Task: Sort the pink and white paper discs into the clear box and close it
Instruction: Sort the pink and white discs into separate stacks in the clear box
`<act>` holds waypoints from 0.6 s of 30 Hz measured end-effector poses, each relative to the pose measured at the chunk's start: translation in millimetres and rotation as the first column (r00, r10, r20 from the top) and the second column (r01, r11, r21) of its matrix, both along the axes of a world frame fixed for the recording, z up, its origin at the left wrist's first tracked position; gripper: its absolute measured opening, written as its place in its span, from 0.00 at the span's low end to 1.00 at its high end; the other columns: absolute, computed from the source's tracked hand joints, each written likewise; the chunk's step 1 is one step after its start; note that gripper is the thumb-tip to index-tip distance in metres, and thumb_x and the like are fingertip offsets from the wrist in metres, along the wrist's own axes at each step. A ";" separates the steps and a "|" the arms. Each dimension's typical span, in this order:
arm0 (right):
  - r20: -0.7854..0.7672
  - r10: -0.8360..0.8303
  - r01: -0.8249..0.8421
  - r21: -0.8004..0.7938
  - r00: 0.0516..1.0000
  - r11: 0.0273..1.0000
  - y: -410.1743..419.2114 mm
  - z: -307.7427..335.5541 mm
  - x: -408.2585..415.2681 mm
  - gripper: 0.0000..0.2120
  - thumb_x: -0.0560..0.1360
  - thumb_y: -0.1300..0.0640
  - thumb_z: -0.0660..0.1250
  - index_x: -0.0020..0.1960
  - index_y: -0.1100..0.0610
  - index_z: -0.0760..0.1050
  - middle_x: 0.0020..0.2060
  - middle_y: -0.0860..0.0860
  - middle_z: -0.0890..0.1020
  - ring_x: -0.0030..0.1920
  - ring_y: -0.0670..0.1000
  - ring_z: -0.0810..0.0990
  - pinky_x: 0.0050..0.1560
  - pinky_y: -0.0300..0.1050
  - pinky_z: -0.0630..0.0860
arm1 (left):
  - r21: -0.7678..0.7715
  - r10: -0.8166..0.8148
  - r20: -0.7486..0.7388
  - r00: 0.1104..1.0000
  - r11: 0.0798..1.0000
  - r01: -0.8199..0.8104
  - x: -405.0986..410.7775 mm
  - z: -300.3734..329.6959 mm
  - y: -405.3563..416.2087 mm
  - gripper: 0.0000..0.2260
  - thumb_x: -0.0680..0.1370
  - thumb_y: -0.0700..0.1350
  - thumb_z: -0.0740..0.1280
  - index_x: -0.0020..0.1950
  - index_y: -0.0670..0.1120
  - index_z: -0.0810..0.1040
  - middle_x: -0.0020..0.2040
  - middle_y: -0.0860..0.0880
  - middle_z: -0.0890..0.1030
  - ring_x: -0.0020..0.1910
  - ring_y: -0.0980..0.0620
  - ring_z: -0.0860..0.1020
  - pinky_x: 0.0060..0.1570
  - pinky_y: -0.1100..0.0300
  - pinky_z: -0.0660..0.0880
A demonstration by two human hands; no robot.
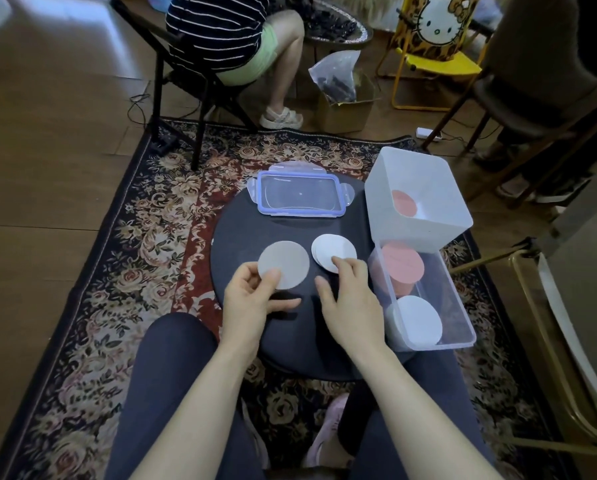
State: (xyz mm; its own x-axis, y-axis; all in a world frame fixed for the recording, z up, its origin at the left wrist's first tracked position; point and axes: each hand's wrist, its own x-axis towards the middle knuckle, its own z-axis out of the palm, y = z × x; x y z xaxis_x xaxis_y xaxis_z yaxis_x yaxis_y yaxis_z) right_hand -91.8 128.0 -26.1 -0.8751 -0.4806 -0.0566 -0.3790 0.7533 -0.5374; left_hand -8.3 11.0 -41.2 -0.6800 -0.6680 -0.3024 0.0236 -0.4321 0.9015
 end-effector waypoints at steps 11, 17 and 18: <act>-0.115 0.184 -0.154 0.231 0.976 0.961 17.6 -3.6 13.9 0.16 0.80 0.49 0.58 0.65 0.54 0.66 0.63 0.48 0.66 0.45 0.56 0.78 0.35 0.45 0.64 | 0.160 0.086 -0.106 0.991 0.985 -0.068 -2.5 -1.6 -7.5 0.10 0.82 0.34 0.57 0.61 0.44 0.71 0.62 0.39 0.75 0.51 0.39 0.83 0.44 0.44 0.82; -0.155 0.111 -0.092 0.122 0.982 0.988 -2.8 9.0 -7.6 0.17 0.79 0.52 0.59 0.67 0.55 0.68 0.71 0.51 0.63 0.53 0.59 0.77 0.42 0.48 0.71 | 0.214 0.084 -0.157 0.984 0.975 -0.050 0.4 -3.1 -11.1 0.13 0.81 0.33 0.57 0.63 0.45 0.71 0.61 0.41 0.75 0.56 0.38 0.81 0.50 0.41 0.80; -0.189 0.121 -0.091 0.158 0.974 0.983 -8.2 10.5 -16.2 0.18 0.79 0.53 0.59 0.67 0.56 0.67 0.73 0.52 0.61 0.58 0.59 0.74 0.48 0.50 0.71 | 0.217 0.084 -0.158 0.984 0.975 -0.048 0.7 -3.4 -11.5 0.14 0.81 0.32 0.57 0.63 0.45 0.71 0.61 0.41 0.75 0.56 0.38 0.81 0.51 0.40 0.79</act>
State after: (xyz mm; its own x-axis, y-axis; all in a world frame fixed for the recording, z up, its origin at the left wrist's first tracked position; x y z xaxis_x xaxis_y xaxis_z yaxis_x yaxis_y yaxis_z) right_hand -108.0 119.8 -15.6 -0.8205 -0.5705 0.0350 -0.5483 0.7683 -0.3303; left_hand -7.6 -0.5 -44.6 -0.6887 -0.6460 -0.3291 0.1990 -0.6049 0.7710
